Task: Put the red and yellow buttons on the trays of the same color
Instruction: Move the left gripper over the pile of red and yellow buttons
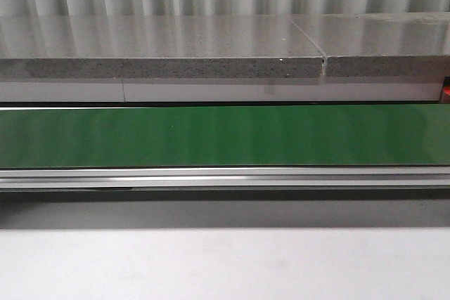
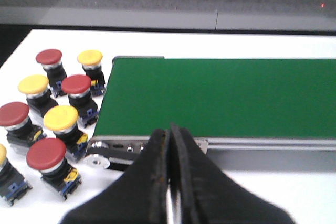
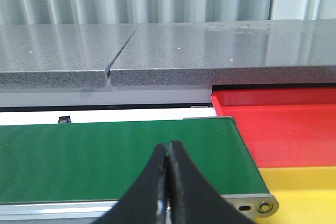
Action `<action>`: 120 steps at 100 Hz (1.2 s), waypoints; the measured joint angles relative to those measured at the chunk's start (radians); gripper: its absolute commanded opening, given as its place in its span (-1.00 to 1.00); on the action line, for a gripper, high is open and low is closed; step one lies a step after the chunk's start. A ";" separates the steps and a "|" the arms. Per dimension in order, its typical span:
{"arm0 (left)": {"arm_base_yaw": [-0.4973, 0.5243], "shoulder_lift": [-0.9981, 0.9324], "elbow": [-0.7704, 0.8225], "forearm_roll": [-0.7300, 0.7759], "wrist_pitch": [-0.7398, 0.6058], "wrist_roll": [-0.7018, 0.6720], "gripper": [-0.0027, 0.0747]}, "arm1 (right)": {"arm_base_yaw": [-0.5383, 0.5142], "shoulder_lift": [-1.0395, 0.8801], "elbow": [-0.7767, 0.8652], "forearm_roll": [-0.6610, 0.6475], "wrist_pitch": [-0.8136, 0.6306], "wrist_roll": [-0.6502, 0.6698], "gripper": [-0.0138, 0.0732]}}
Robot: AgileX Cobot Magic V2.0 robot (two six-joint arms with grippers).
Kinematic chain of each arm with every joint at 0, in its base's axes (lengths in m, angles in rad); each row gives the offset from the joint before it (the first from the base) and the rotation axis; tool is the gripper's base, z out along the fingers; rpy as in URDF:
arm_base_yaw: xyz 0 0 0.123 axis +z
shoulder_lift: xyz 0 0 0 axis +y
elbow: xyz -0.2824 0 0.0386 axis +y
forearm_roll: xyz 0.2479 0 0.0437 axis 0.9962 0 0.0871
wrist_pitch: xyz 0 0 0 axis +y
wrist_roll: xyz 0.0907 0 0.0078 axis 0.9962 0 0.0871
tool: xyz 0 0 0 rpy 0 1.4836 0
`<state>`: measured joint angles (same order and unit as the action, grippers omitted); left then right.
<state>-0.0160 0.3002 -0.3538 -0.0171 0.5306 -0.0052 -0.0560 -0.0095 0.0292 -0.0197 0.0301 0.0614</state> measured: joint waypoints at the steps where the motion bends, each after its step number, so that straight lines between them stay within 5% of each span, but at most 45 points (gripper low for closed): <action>1: 0.000 0.006 -0.006 0.003 0.005 0.000 -0.98 | 0.000 0.000 0.000 0.000 0.000 0.000 -0.85; 41: 0.000 0.267 -0.151 0.017 0.066 0.000 -0.94 | 0.000 0.000 0.000 0.000 0.000 0.000 -0.85; 70: 0.000 0.436 -0.209 0.017 0.070 0.000 0.19 | 0.000 0.000 0.000 0.000 0.000 0.000 -0.85; 93: 0.026 0.554 -0.271 0.017 0.119 -0.087 0.20 | 0.000 0.000 0.000 0.000 0.000 0.000 -0.85; 120: 0.213 0.700 -0.374 0.017 0.277 -0.123 0.20 | 0.000 0.000 0.000 0.000 0.000 0.000 -0.85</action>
<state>0.1970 1.0004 -0.7283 0.0000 0.8077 -0.1285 -0.0560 -0.0095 0.0292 -0.0197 0.0301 0.0614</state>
